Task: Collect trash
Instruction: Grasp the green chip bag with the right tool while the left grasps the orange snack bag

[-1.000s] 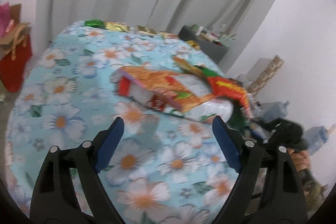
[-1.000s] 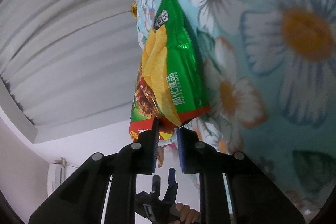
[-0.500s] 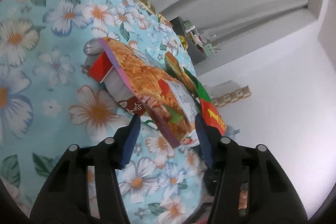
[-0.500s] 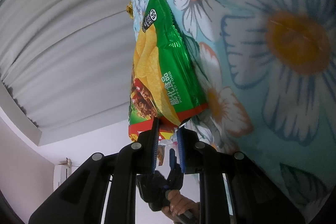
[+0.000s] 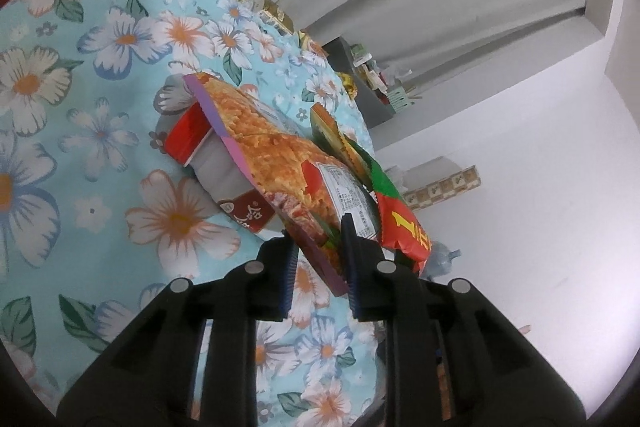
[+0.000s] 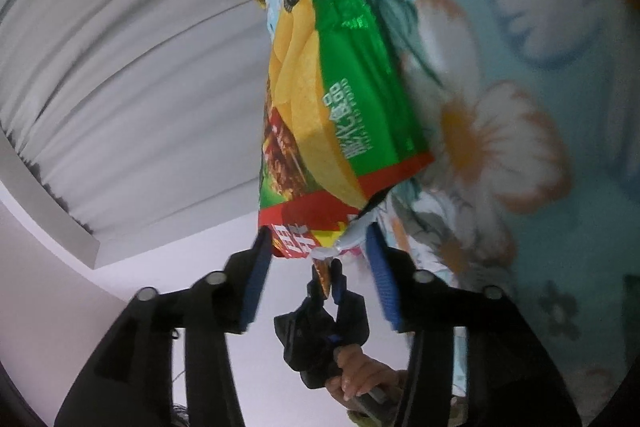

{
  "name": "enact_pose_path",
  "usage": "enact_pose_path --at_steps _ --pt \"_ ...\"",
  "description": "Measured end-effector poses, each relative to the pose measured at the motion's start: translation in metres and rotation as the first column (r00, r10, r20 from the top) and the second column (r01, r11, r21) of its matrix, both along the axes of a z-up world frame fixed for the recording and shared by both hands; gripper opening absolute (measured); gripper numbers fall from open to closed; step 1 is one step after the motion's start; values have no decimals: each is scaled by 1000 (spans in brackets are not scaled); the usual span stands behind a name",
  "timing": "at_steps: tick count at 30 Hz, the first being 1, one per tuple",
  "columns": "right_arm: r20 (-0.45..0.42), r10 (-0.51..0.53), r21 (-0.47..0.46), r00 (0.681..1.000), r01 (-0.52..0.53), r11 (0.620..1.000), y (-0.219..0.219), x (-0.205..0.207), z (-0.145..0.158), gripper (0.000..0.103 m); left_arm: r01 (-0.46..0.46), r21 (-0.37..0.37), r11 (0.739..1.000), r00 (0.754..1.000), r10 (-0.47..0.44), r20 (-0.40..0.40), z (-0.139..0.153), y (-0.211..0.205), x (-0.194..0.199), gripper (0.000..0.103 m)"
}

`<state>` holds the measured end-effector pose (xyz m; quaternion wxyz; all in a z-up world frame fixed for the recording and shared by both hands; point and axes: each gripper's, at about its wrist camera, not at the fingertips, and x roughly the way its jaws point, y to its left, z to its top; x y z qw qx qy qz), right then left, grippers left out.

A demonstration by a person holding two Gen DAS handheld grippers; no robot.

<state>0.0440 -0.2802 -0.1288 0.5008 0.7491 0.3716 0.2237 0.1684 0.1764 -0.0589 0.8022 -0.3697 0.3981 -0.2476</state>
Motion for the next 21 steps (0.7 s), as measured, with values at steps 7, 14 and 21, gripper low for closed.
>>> enact_pose_path --at_steps 7,14,21 --pt "-23 -32 5 999 32 999 6 14 4 59 -5 83 997 999 1 49 13 -7 -10 18" --pt "-50 -76 10 996 76 997 6 34 -1 59 -7 144 990 996 -6 89 21 -12 -16 18" --pt "-60 -94 -2 994 94 996 9 42 0 51 -16 198 980 993 -8 119 27 -18 -21 18"
